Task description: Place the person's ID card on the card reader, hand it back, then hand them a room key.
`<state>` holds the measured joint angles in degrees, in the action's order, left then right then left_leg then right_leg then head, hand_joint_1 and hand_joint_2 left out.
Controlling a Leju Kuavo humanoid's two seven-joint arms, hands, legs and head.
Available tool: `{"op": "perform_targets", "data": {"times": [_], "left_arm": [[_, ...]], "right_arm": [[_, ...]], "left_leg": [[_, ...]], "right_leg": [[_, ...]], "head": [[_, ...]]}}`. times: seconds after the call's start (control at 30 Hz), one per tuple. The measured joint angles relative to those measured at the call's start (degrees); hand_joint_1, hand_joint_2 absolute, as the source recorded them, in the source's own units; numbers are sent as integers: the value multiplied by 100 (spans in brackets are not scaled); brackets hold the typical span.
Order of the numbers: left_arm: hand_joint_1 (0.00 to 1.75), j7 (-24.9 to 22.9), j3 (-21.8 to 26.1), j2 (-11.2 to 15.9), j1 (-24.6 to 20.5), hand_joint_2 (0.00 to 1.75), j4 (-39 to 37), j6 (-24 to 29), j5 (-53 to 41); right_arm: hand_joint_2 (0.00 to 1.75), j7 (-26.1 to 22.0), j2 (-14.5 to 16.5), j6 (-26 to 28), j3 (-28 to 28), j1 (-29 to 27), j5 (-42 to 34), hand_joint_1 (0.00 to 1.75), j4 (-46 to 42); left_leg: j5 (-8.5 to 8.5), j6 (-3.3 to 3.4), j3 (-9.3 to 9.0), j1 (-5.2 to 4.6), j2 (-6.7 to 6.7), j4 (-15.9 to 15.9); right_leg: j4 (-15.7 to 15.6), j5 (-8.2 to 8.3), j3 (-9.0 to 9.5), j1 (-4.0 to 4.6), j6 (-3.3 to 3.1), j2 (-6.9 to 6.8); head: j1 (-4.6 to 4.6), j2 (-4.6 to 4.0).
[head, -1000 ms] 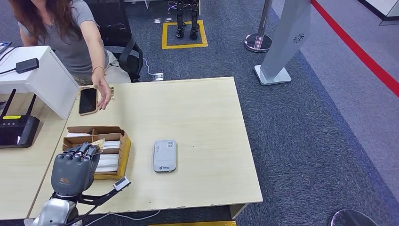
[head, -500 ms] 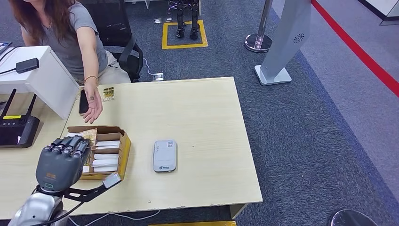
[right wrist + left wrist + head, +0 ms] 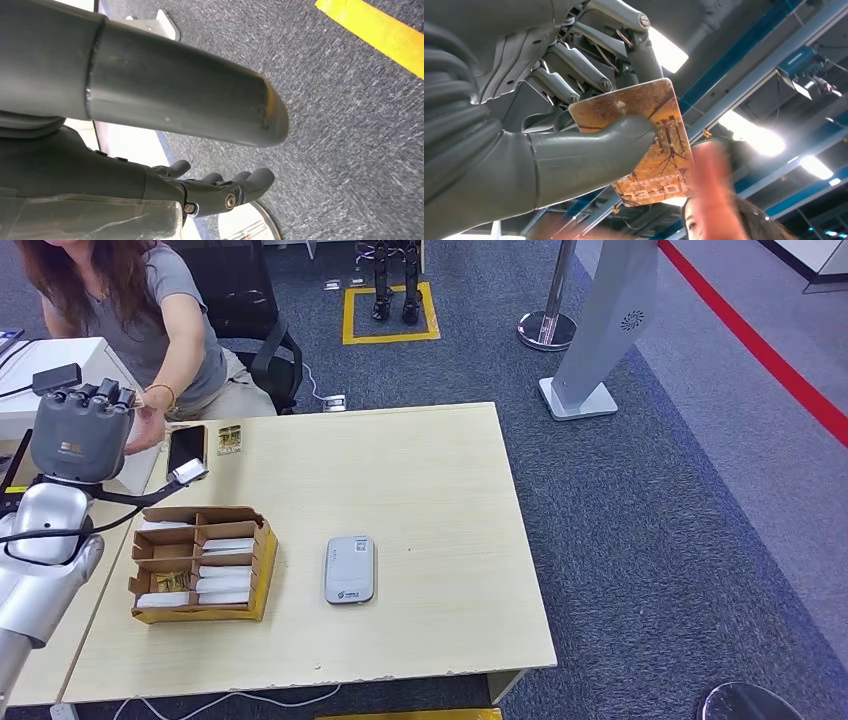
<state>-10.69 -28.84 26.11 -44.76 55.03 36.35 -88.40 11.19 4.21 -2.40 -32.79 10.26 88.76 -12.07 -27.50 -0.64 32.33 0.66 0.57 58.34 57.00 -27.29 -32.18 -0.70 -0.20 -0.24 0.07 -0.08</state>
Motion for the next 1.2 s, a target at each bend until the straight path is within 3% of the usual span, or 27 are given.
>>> {"op": "perform_targets", "data": {"times": [0.2, 0.53, 0.57, 0.67, 0.7, 1.2], "left_arm": [[175, 77, -179, -120, -342, 175, -446, 2, -1], [171, 99, -351, -238, -529, 175, -650, 2, 0], [144, 99, -357, -248, -541, 175, -662, 2, 0], [16, 99, -361, -270, -569, 175, -699, 2, 1], [0, 96, -364, -274, -575, 175, -707, 2, 1], [0, -58, -390, -267, -582, 175, -704, 4, -2]], "right_arm": [[0, -3, 9, 3, 90, 2, -2, 0, 0], [0, -9, 21, 2, 134, -2, -8, 0, 0], [0, -11, 22, 4, 133, -2, -10, 0, 0], [0, -24, 23, 8, 133, -4, -13, 0, 0], [0, -28, 23, 8, 134, -5, -14, 0, 0], [0, -34, 34, 12, 133, -21, -31, 0, 0]], "left_leg": [[-1, 1, 16, 1, -1, 0], [-1, 0, 19, 2, 0, 0], [-1, 0, 19, 2, 0, 0], [-1, 0, 21, 2, 1, 0], [-1, 0, 21, 2, 0, 0], [-1, 0, 22, 2, 0, 0]], "right_leg": [[-1, -1, -15, -1, 0, 0], [0, -1, -20, -1, 0, 0], [0, -1, -20, -1, 0, 0], [0, -1, -21, -1, 0, 1], [0, -1, -22, -1, 0, 1], [1, -1, -22, -1, 0, 1]], "head": [[1, 0], [1, -1], [2, 0], [2, 0], [2, 0], [1, -1]]}}
